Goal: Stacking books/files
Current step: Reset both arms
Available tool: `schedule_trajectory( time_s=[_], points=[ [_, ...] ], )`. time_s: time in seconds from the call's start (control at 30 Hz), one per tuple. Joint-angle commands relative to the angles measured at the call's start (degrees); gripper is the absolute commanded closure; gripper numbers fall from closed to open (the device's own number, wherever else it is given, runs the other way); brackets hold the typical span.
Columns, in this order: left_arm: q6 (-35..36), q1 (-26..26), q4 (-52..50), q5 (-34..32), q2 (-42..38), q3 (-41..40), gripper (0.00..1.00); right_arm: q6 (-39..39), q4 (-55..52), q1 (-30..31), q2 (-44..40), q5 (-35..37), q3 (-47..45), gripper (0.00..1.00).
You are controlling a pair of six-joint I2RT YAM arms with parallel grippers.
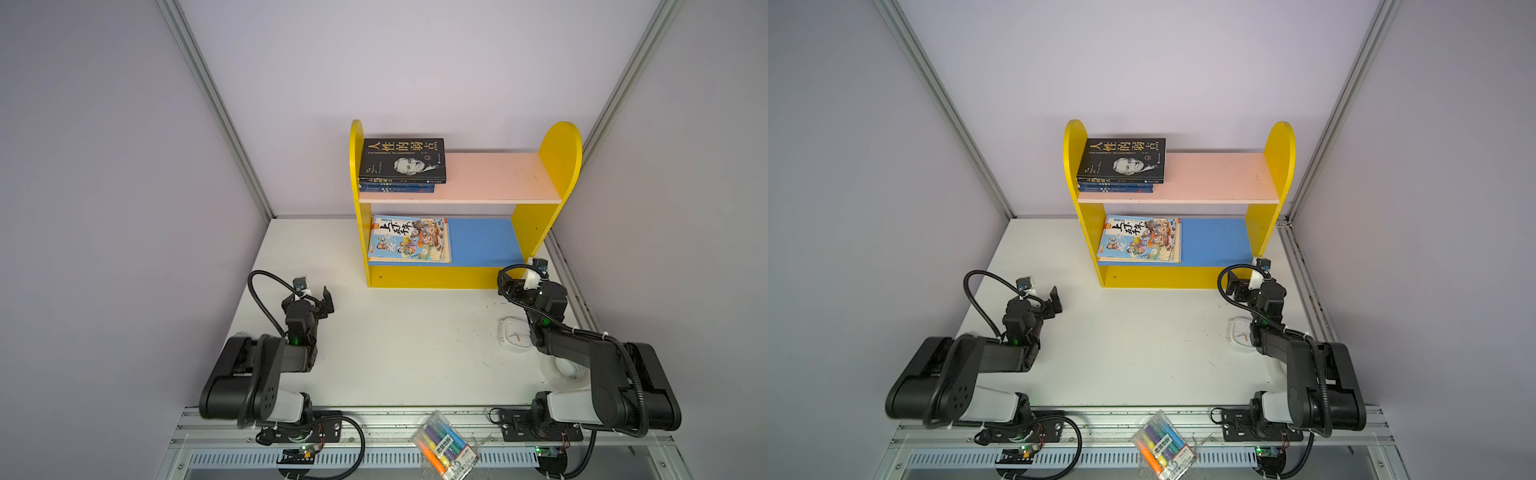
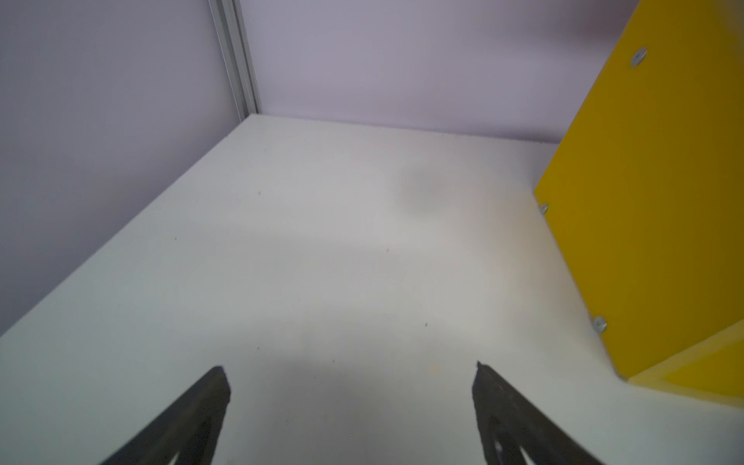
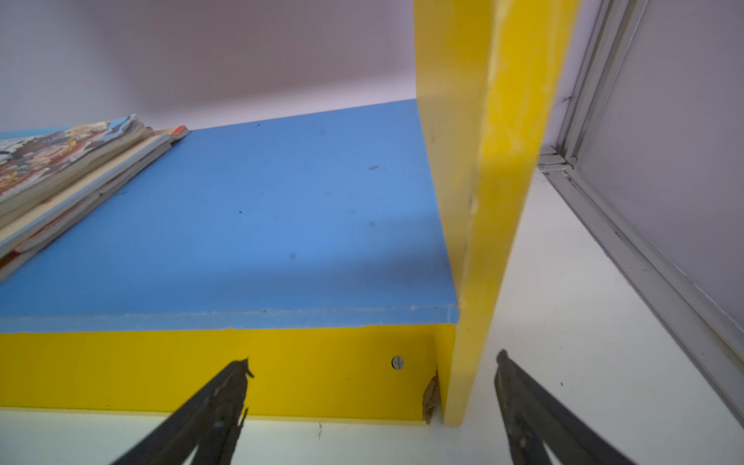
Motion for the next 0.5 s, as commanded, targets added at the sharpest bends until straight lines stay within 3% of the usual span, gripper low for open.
schedule_trajectory(
  time_s=[0.0,0.03,0.07,0.27,0.47],
  points=[
    [0.8,-0.4,2.8,-1.2,-1.9,2.8,0.02,-0.1,3.0,0.1,0.5,0.6,0.9,0.02],
    [-0.5,-0.1,-1.4,-3.5,-2.6,4.7,0.02,-0.1,2.9,0.1,0.4,0.7,1.0,0.02],
    [-0.9,0.3,0.7,-4.1,-0.6,5.6,0.02,-0.2,2.6,0.2,0.3,0.8,1.0,0.02],
    [0.4,-0.8,-10.3,-4.4,-1.0,11.0,0.02,-0.2,2.3,0.1,0.5,0.9,1.2,0.02],
    [0.9,-1.3,-9.6,-5.1,-0.6,11.0,0.02,-0.5,2.4,0.3,0.4,0.4,1.2,0.02]
  ],
)
